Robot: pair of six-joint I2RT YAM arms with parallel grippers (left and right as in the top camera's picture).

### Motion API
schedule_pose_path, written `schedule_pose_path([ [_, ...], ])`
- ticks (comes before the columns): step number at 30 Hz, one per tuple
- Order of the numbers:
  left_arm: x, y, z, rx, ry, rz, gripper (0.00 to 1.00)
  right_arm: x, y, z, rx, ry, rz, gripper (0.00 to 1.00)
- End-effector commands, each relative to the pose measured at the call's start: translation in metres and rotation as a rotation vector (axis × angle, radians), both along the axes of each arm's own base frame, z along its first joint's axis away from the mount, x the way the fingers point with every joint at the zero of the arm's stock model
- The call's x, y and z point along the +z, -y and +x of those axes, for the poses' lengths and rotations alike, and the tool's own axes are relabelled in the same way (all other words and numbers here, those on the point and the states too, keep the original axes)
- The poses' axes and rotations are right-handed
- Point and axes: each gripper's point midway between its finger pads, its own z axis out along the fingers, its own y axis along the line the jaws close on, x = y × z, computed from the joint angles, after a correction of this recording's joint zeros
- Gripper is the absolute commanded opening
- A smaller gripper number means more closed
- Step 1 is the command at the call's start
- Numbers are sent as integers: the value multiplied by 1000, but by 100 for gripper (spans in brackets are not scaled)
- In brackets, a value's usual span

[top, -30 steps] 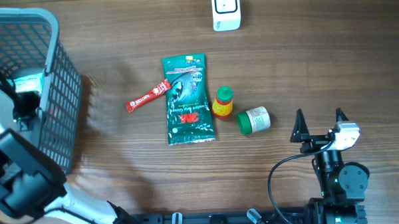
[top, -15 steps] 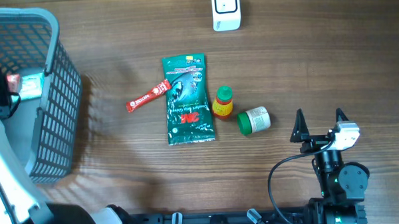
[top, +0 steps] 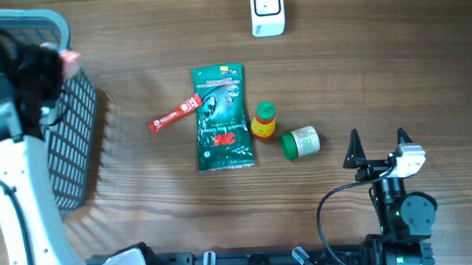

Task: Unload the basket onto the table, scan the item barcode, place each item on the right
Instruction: 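Grasp the white Kleenex tissue pack in the basket with the left gripper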

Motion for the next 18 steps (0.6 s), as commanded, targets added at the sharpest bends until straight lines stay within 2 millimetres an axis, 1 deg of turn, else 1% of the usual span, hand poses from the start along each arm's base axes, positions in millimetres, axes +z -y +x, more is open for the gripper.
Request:
schedule_pose_path([
  [1,13,38,6,-215,12,214,15,0,3,0,-16,2,-7,100],
  [4,1,74,8,-431,-23,353,17,0,3,0,-16,2,-7,100],
  [7,-25,112,4,-668,-97,472,20,0,3,0,-16,2,-7,100],
  [10,-49,136,2,-809,-158,515,20,0,3,0,-15,2,-7,100],
  [14,-78,152,8,-891,-228,514,20,0,3,0,-16,2,-7,100],
  [15,-89,155,11,-907,-253,508,19,0,3,0,-16,2,-7,100],
  [16,-98,157,13,-928,-273,509,15,0,3,0,-16,2,-7,100],
  [18,-115,159,16,-968,-314,515,11,0,3,0,-16,2,-7,100],
])
